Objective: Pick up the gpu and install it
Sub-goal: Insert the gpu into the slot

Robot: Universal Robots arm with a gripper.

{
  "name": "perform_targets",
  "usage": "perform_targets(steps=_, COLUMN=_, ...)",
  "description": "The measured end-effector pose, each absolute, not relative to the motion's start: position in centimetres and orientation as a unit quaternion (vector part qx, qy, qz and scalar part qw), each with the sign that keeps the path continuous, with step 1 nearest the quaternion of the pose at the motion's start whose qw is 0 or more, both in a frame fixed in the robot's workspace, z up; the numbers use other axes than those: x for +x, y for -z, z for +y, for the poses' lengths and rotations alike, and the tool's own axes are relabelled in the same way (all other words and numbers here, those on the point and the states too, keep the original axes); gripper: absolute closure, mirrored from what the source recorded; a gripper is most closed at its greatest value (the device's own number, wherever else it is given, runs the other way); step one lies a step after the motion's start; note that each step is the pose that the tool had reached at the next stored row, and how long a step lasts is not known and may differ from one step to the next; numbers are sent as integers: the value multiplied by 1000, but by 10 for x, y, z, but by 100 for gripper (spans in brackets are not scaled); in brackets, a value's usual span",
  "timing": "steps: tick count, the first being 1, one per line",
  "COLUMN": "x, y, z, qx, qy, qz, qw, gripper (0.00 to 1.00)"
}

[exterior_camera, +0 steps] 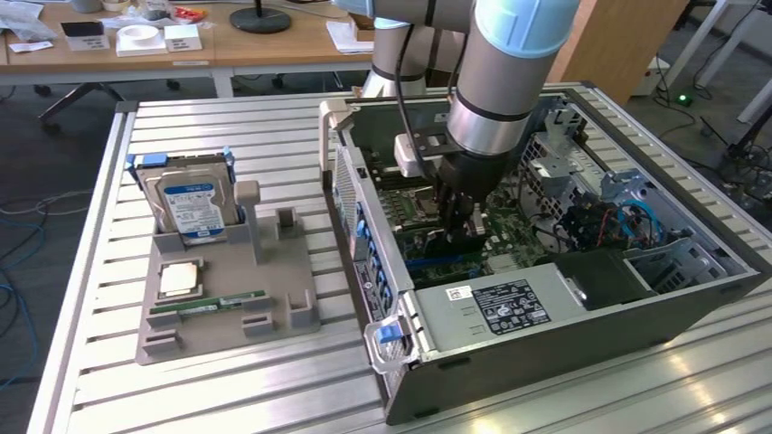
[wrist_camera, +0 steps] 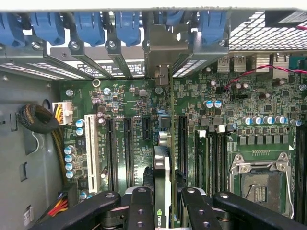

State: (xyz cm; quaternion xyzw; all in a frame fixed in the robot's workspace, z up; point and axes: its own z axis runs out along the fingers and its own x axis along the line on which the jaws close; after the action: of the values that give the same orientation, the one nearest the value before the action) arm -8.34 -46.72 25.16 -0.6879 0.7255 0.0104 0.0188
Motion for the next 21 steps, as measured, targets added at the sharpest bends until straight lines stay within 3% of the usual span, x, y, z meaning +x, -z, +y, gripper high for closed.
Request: perform_targets(steps=21, x=-84, y=-251, z=-467, qx=-690, qy=-10, qz=724, qw=19, gripper=73)
